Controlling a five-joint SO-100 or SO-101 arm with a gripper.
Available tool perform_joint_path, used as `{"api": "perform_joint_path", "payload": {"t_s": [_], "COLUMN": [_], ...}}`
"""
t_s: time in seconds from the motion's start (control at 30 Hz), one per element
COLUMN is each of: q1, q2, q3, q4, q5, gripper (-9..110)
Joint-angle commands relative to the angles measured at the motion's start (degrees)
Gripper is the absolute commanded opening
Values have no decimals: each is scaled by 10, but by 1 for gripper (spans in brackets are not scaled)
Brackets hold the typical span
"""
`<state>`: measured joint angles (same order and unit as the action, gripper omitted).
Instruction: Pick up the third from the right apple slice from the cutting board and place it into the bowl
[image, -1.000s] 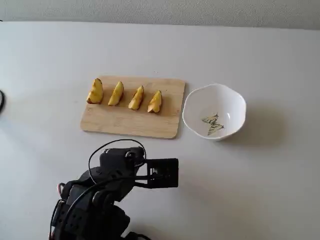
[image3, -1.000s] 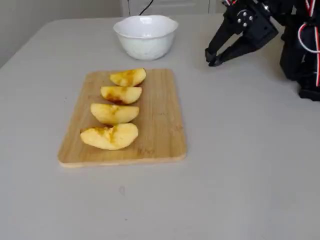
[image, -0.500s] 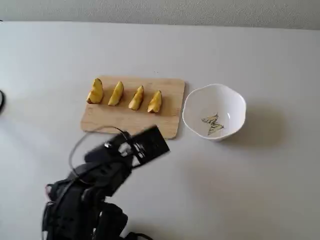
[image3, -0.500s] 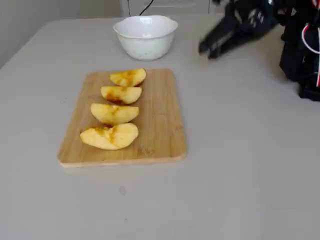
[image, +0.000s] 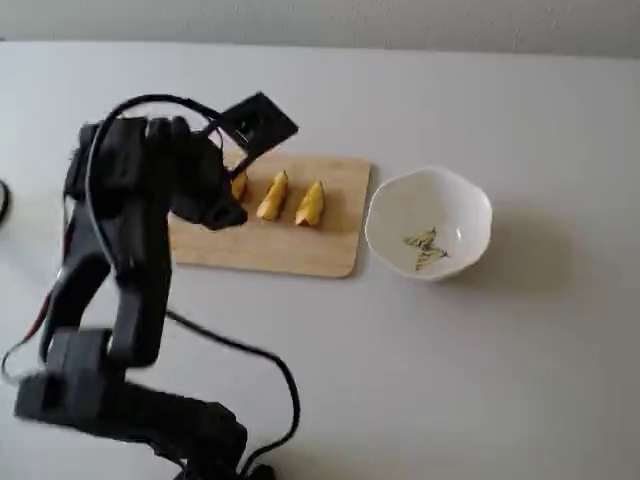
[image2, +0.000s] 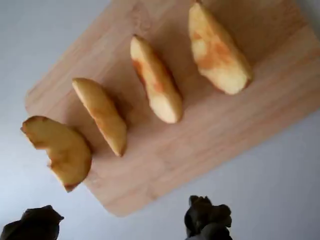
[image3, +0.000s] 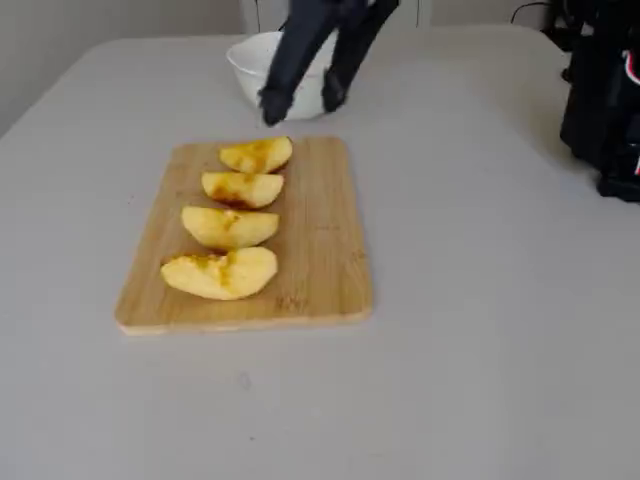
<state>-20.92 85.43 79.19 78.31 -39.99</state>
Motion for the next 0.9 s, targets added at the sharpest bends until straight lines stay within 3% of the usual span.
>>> {"api": "perform_joint_path", "payload": {"t_s": [0.0,0.17,0.27,0.87], "q1": [-18,-21,-24,-21], "q2": [-164,-319,-448,-533], "q3": [-222,-452,-682,-733], "q4": [62,159,253,235], "q5": [1,-2,-3,-5], "gripper": [37,37,36,29]}}
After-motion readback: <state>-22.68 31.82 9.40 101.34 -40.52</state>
